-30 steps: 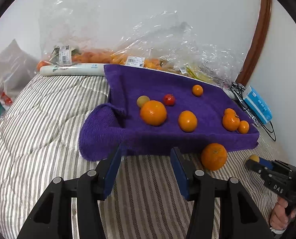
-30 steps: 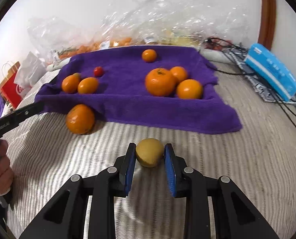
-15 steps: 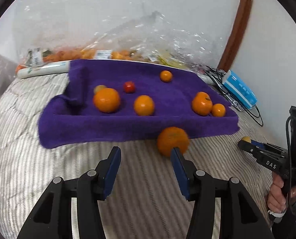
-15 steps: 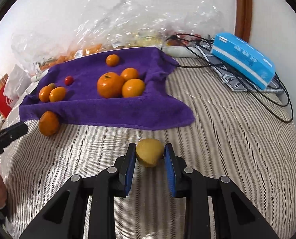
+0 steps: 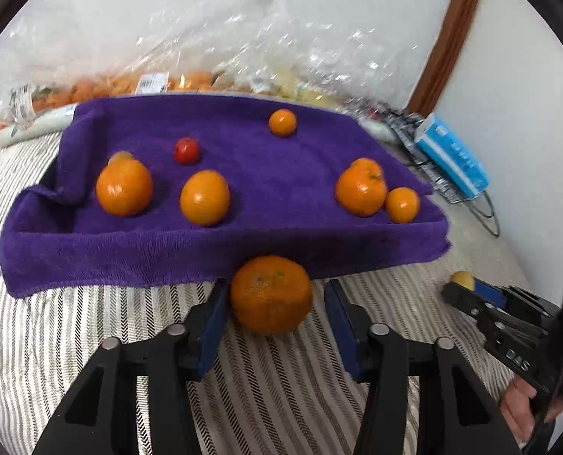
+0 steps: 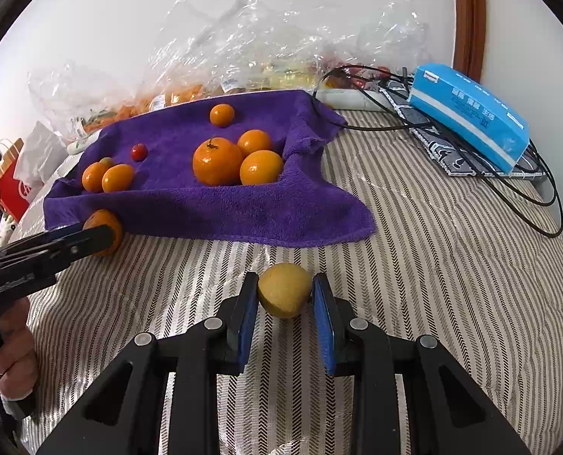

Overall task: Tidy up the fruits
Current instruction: 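Grasp the loose orange on the bed with left tool while right tool holds the yellow fruit, then lift and carry the orange over the towel with left tool while right carries the yellow fruit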

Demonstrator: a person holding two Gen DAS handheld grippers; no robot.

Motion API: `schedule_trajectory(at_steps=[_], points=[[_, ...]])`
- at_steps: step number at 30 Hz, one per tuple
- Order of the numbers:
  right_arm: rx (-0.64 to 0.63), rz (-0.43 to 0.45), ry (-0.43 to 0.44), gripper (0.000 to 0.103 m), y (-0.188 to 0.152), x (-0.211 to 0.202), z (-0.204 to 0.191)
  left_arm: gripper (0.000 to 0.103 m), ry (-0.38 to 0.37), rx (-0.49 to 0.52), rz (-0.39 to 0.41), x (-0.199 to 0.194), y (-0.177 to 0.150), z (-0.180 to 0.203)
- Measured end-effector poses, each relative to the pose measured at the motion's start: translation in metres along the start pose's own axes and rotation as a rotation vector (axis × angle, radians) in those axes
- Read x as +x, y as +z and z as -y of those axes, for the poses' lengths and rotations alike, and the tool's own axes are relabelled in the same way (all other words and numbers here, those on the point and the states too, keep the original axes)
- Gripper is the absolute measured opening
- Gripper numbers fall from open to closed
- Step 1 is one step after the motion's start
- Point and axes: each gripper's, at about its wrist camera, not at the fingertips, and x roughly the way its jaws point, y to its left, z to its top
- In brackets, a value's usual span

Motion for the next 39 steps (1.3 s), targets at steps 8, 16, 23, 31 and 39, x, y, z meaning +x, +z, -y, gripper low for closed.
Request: schedule_trajectory(at_steps=[8, 16, 23, 31, 39], points=[[-0.005, 0.0, 0.015, 0.029, 0.0, 0.0, -0.001, 0.041, -0.076, -0.014, 0.037, -0.009, -0.003, -0.004], [0.004, 0.022, 0.038, 0.029, -0.002, -0.004, 0.001, 0.041, -0.085, 0.013, 0.073, -0.021, -0.007, 0.002], [0.026, 0.039, 0.062, 0.029, -0.002, -0.007, 0.006, 0.041, -0.08, 0.023, 0.112, -0.034, -0.01, 0.002], [0.017, 0.059, 0.068, 0.029, 0.003, -0.019, -0.007, 0.041, -0.048, 0.007, 0.159, -0.05, -0.007, -0.009], [-0.044, 0.131, 0.093, 0.029, 0.036, -0.044, -0.04, 0.041, 0.007, -0.034, 0.191, -0.063, 0.002, -0.026]])
